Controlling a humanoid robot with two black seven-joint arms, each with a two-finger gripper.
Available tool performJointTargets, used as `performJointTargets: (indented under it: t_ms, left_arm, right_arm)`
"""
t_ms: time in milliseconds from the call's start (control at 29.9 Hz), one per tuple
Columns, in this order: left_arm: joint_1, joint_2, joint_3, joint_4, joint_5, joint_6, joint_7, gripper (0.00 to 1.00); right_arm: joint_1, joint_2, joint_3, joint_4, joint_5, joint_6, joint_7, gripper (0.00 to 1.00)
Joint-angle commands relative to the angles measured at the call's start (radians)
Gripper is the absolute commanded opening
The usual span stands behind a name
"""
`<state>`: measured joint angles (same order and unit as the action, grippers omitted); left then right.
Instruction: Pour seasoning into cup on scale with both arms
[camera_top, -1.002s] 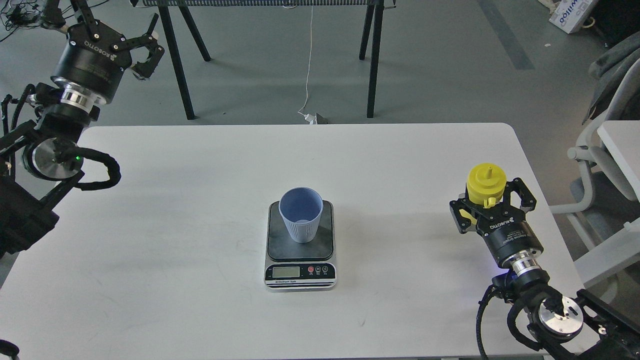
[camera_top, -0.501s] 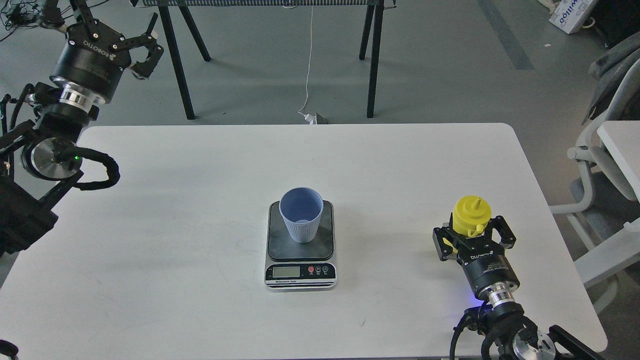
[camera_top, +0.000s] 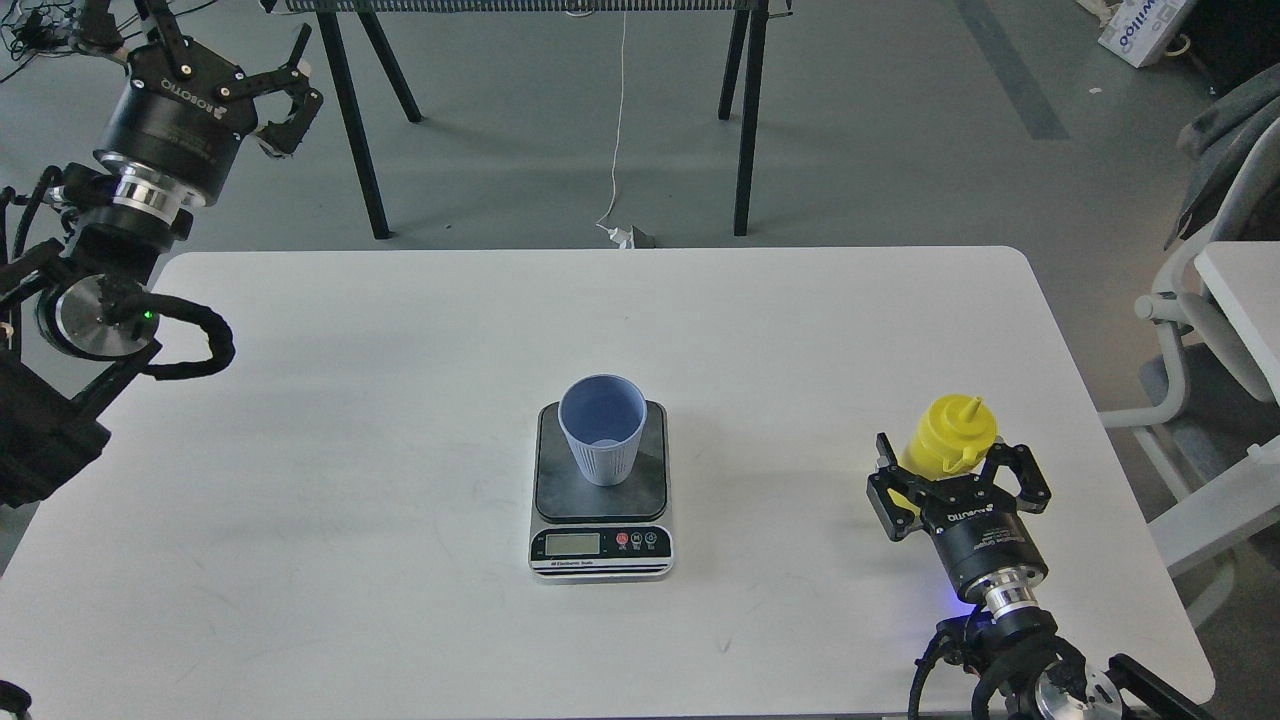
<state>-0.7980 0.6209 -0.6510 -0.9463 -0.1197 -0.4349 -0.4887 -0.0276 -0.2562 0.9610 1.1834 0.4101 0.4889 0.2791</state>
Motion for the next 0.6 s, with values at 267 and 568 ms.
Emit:
performJointTargets:
  t_ms: [267,568]
  left_arm:
    - [0.011,0.000,-0.001,-0.019,-0.001,0.004,0.000,1.00]
    - [0.011,0.003,-0.001,-0.019,-0.001,-0.002,0.000,1.00]
  right_arm:
    - [-0.161,-0.115,0.002,0.081,-0.013,0.000,0.000,0.98]
    - [-0.245,-0.342,0.005,0.094,-0.028,0.000,0.000,0.98]
